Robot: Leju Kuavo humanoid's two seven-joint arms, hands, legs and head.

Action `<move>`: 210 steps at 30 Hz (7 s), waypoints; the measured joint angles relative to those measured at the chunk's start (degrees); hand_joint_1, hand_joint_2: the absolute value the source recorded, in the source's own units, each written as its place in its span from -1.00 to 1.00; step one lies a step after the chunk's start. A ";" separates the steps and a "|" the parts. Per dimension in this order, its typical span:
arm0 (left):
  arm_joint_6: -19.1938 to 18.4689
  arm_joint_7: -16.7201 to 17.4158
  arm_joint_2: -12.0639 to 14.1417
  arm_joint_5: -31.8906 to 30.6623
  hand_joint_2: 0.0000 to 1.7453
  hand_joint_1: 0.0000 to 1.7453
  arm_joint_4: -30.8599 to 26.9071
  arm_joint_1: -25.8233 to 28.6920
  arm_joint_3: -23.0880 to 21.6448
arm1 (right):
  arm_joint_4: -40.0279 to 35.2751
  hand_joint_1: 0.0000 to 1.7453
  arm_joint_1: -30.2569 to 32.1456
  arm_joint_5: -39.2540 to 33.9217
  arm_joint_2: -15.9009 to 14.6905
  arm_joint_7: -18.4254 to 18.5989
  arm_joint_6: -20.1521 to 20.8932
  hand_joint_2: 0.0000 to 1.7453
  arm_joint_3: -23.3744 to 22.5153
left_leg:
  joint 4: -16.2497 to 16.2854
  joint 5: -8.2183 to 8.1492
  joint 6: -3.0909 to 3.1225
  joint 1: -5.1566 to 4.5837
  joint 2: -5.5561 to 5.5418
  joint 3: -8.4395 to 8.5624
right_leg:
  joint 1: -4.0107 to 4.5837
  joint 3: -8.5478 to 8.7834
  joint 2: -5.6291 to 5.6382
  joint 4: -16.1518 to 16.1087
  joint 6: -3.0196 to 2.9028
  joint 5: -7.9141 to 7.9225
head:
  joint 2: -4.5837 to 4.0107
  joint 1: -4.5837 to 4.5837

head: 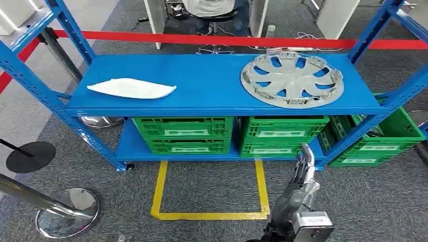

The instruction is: Take the parts from the cabinet and place them on the table.

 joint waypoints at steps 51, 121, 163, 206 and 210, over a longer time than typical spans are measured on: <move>-1.42 -0.22 0.00 -0.48 -1.00 -1.00 0.00 -0.04 0.09 | -0.07 -1.00 0.21 1.49 -0.20 0.15 0.02 -1.00 0.07 | 2.30 0.41 -1.53 -0.16 0.09 -0.67 | -0.07 8.06 0.26 -16.86 -2.59 7.75 | 0.00 -1.11; 19.56 20.24 -2.82 -10.43 -1.00 -1.00 0.11 -0.65 -3.78 | 1.66 -1.00 -8.51 19.78 -4.50 12.29 15.15 -1.00 -1.70 | 0.05 1.90 -0.10 0.08 -0.08 -1.59 | 0.10 3.35 0.14 -7.58 -0.33 3.10 | 0.00 -0.65; 17.09 19.30 -2.73 -12.31 -1.00 -1.00 0.11 -0.68 -4.37 | 59.48 -1.00 -51.70 35.41 -8.26 29.75 27.39 1.00 -9.94 | 0.96 2.64 -0.90 -0.69 -0.14 -3.33 | 0.31 5.50 0.12 -17.06 -1.30 10.92 | 0.00 -0.61; 18.56 19.63 -2.06 -11.47 -1.00 -1.00 0.13 -1.17 -2.82 | 82.03 1.00 -64.01 45.75 -7.95 44.94 47.21 1.00 -5.44 | 0.51 1.58 -2.44 0.52 -0.28 -0.86 | 0.12 7.12 0.20 -17.94 -1.38 11.33 | 0.00 -1.60; 18.75 19.67 -2.10 -11.47 -1.00 -1.00 0.13 -1.08 -2.75 | 82.36 1.00 -63.97 45.92 -8.61 45.44 46.60 1.00 -6.40 | 0.10 2.42 -0.70 0.49 -0.23 -1.18 | -0.24 6.58 0.14 -18.46 0.14 11.75 | 0.00 -1.64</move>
